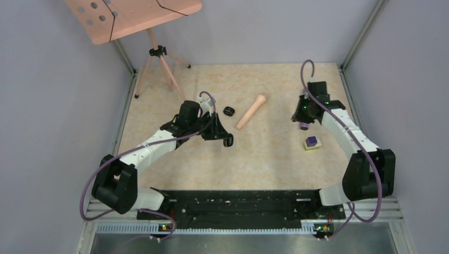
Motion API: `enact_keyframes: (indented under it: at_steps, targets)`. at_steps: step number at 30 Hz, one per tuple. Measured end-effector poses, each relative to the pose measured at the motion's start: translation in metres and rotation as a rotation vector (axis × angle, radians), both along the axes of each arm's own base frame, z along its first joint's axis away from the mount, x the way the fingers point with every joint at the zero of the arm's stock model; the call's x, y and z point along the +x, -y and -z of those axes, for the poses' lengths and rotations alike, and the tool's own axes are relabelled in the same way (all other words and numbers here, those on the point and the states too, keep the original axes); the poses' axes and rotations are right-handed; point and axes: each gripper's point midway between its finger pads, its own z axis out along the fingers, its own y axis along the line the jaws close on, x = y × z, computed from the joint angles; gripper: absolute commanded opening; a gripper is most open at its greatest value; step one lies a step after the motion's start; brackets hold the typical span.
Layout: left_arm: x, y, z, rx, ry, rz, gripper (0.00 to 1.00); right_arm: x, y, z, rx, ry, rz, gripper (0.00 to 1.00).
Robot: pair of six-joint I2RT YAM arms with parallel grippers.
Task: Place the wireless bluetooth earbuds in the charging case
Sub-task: Move the left earbud to the corner of the board.
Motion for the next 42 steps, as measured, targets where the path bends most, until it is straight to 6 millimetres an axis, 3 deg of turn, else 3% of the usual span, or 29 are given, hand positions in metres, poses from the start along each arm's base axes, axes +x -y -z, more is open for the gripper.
enact_keyframes:
  at_steps: [5,10,16,19,23,30,34,39,42]
  targets:
    - [0.006,-0.009,0.005,0.032,-0.009,-0.05,0.0,-0.013,-0.09,0.003,0.035,-0.025,-0.208,0.15]
    - [0.013,-0.026,0.006,0.077,-0.015,-0.14,0.0,-0.043,-0.169,0.037,0.052,-0.122,-0.387,0.15]
    - [0.015,-0.046,-0.009,0.113,0.033,-0.23,0.0,-0.078,-0.234,0.078,0.068,-0.22,-0.534,0.15]
    - [0.013,-0.053,-0.014,0.13,0.047,-0.253,0.0,-0.087,-0.254,0.086,0.075,-0.233,-0.574,0.36]
    - [0.01,-0.06,-0.017,0.146,0.057,-0.272,0.0,-0.089,-0.271,0.086,0.098,-0.216,-0.588,0.54]
    - [0.003,-0.064,-0.022,0.16,0.091,-0.238,0.0,-0.082,-0.27,0.075,0.097,-0.173,-0.561,0.58]
    - [-0.005,-0.062,-0.019,0.164,0.075,-0.201,0.0,-0.079,-0.26,0.037,0.142,-0.079,-0.532,0.57]
    - [-0.008,-0.053,-0.014,0.183,0.026,-0.19,0.0,-0.086,-0.238,-0.036,0.3,0.14,-0.483,0.58]
    - [-0.008,-0.038,-0.019,0.188,0.017,-0.184,0.0,-0.095,-0.244,-0.076,0.429,0.26,-0.513,0.58]
